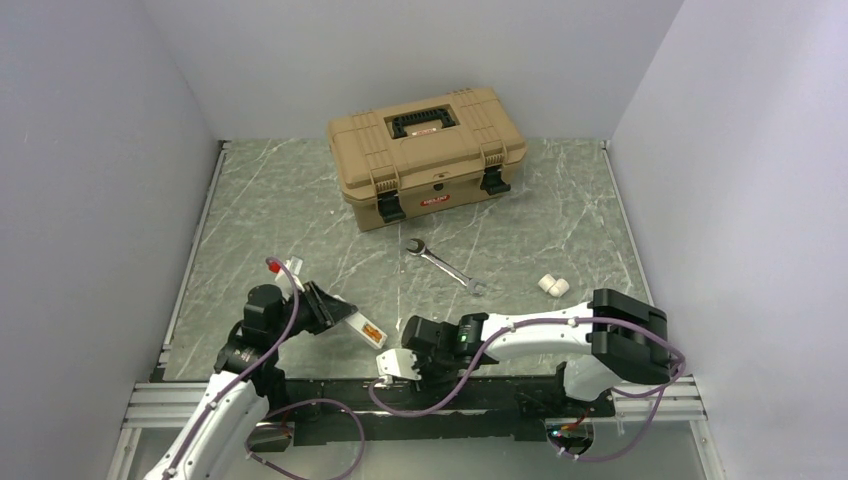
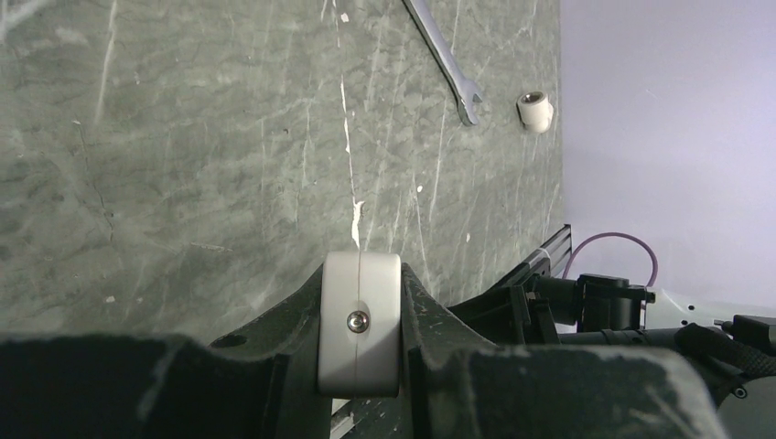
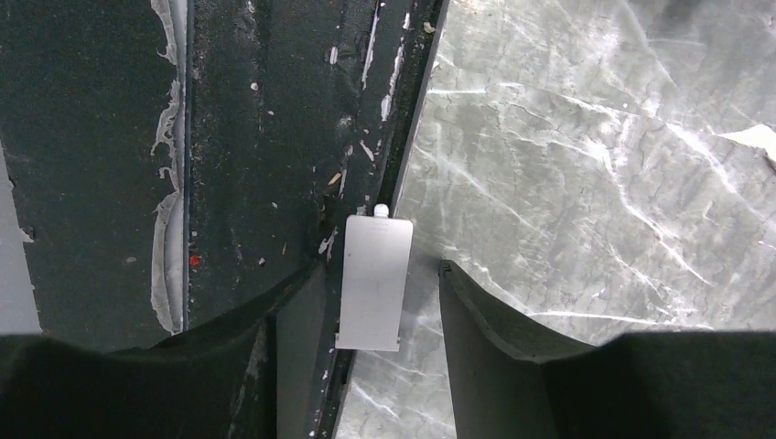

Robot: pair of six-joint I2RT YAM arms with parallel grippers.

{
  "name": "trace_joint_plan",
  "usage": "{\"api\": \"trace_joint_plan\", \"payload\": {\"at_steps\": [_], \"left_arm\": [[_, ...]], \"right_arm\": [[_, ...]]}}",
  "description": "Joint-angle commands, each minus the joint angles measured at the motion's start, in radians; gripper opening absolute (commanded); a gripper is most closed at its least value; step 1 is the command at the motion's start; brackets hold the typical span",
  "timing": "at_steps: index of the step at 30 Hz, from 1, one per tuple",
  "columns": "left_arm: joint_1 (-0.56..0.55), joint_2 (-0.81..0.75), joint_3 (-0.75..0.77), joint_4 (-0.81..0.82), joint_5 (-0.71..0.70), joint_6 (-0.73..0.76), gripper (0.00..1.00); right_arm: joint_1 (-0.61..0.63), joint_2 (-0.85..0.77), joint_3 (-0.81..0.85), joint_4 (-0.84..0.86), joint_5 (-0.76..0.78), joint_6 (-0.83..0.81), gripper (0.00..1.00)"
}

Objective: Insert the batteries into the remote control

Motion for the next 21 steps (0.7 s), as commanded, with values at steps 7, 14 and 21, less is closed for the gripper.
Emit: {"api": "trace_joint_plan", "payload": {"at_steps": [7,14,21], "left_arm": [[0.03,-0.014,-0.004,0.04,0.055,0.02,0.0],[0.035,-0.024,-0.005,0.026,0.057,0.023,0.0],[0.037,-0.024,-0.008,0.03,0.061,0.018,0.0]], "right_arm": [[0.007,0.05,0.046,-0.009,0.038,0.02,0.43],[0.007,0.067,0.063,-0.02,0.024,0.032,0.3],[0.006,0.035,0.055,-0.003,0.009,0.042,0.25]]}}
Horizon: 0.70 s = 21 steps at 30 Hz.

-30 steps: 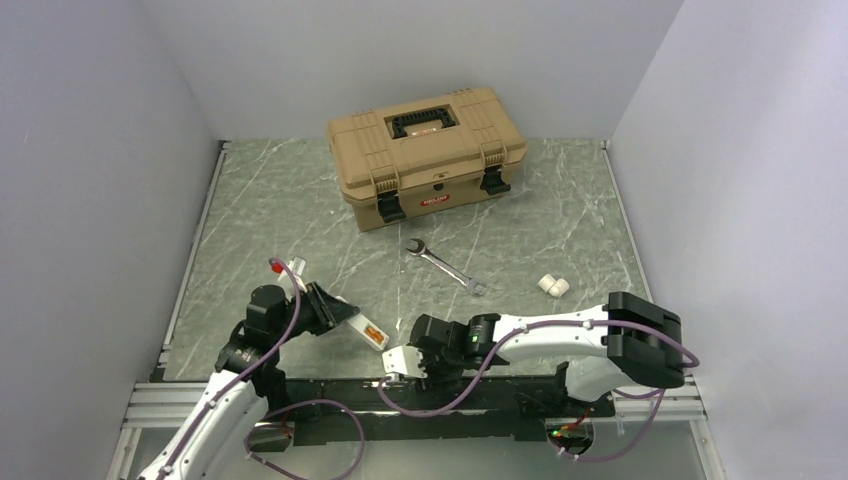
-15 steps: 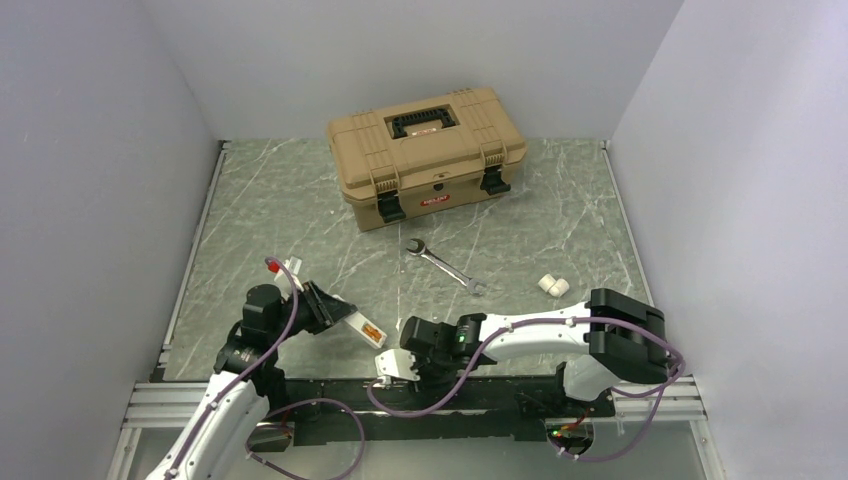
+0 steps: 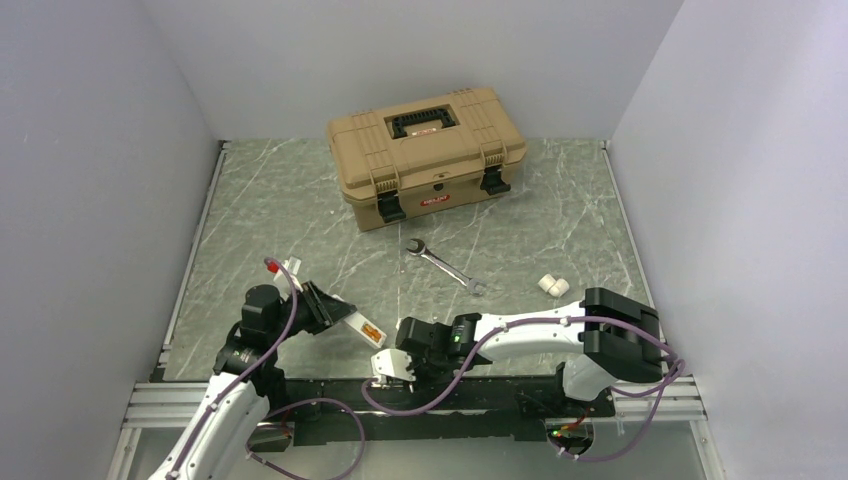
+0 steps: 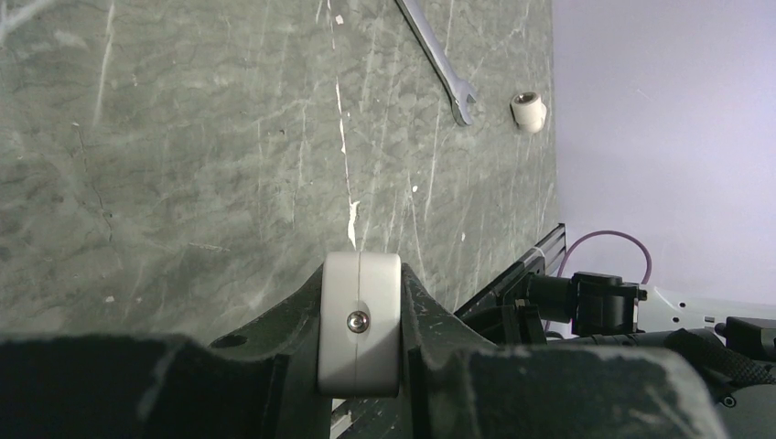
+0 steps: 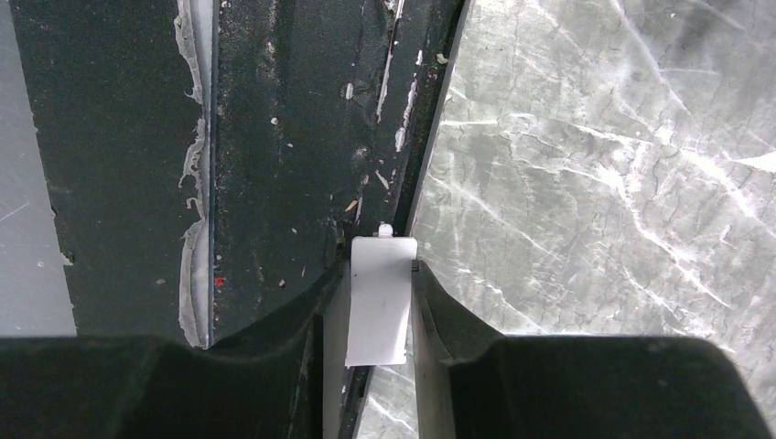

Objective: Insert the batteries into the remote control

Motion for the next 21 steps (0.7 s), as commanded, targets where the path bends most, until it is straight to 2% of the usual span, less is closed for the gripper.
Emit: {"api": "trace_joint_plan", "payload": {"at_steps": [1,21], "left_arm": [[0.006,-0.007,-0.007,0.037,0.029,0.011,0.0],[0.009,-0.005,-0.006,0.041,0.035,0.007,0.0]], "right_arm": [[-0.008,-0.016,0.009,0.017,0.029,-0.002,0.24],[-0.01,-0.072,-0.006,0.073,0.123,0.068,0.16]]}}
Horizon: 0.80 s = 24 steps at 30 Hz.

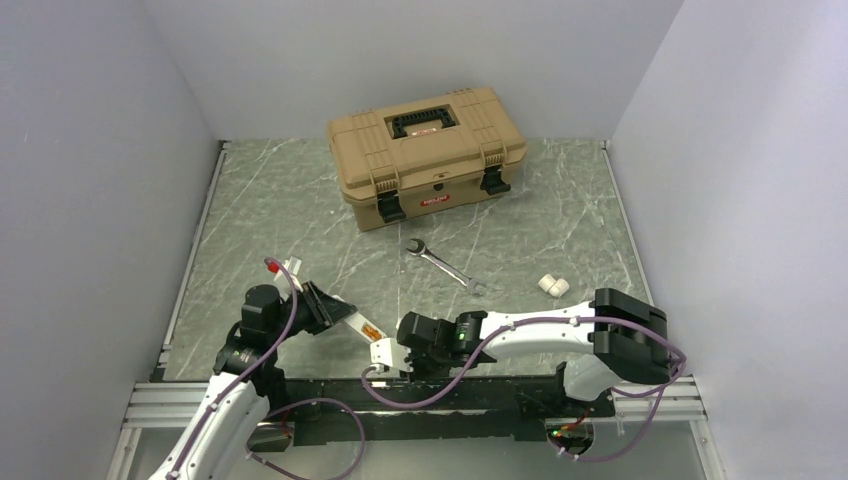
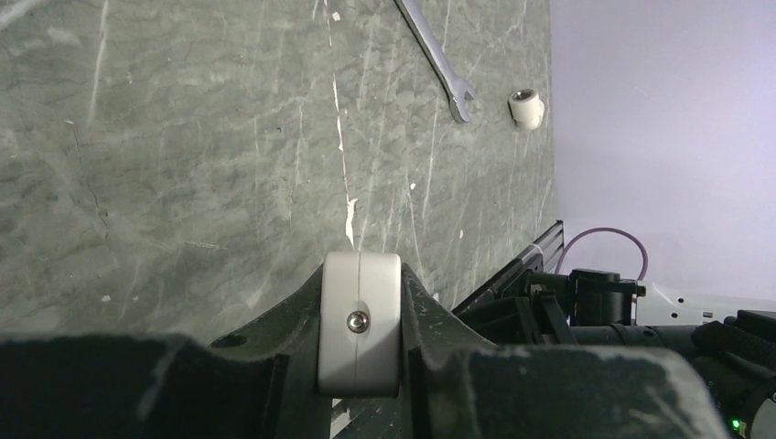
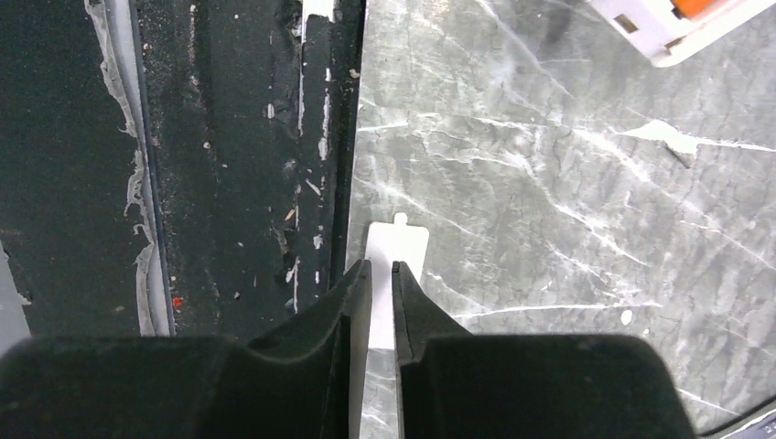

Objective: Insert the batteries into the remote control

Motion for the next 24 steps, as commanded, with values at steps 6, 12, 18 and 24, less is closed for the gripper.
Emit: {"api": "trace_joint_plan", "payload": {"at_steps": [6,12,18,24], "left_arm": [[0.006,-0.003,-0.007,0.043,0.028,0.005,0.0],[0.007,-0.007,-0.002,0.032,0.024,0.012,0.0],[0.007,-0.003,-0.009,0.045,0.031,0.003,0.0],[0.007,-0.008,-0.004,0.032,0.027,0.01,0.0]], "right_arm": [[-0.002,-0.026,-0.005,0.047,0.073,0.029,0.16],[-0.004,-0.061,-0.02,0.046,0.085,0.026,0.28],[-0.011,-0.119,-0.055,0.068,0.063,0.018,0.46],[-0.013,-0.102,-0.055,0.057,0.037,0.012,0.49]]}}
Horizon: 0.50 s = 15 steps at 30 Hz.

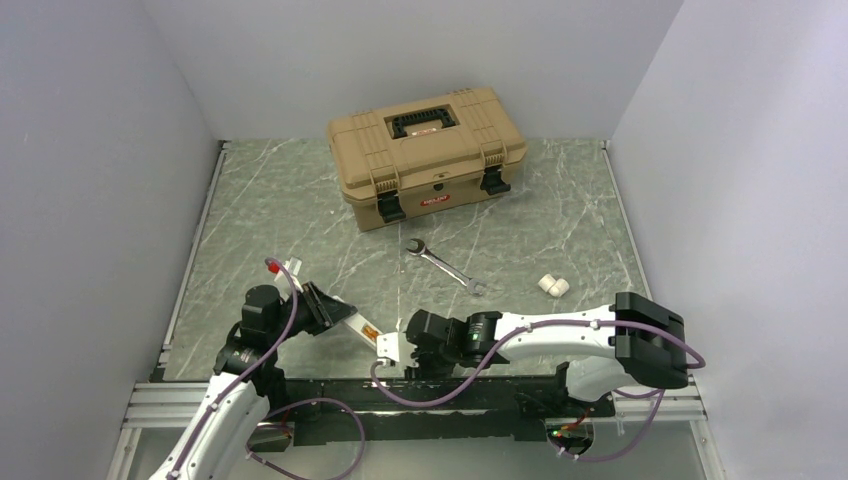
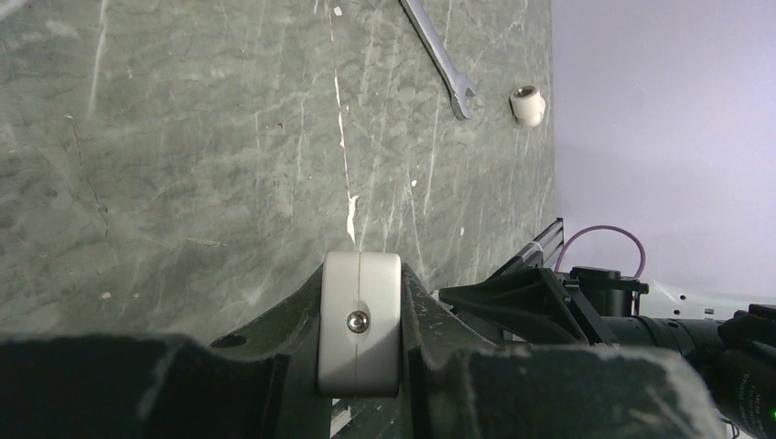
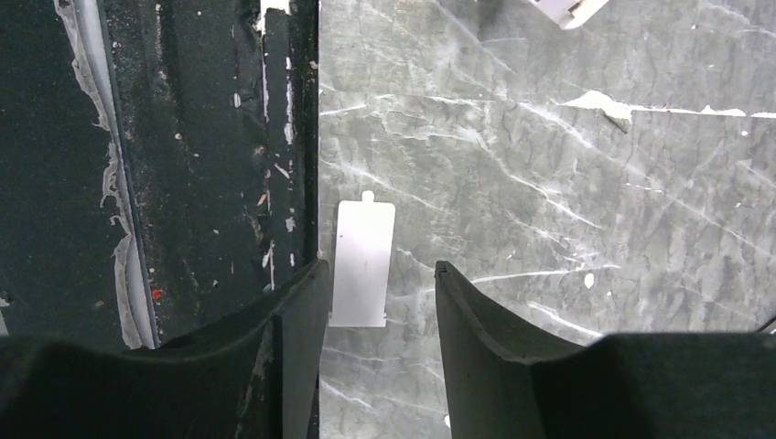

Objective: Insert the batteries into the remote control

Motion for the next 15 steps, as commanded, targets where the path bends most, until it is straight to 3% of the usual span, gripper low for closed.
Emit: {"api": "trace_joint_plan", "payload": {"at_steps": [1,15], "left_arm": [[0.006,-0.007,-0.002,0.035,0.018,0.009,0.0],[0.008,-0.003,-0.006,0.04,0.021,0.006,0.0]], "right_arm": [[-0.005,0.006,-0.002,0.018,-0.039,-0.01,0.49],[-0.012,0.089,0.04,-0.03,-0.065,-0.033,0.47]]}}
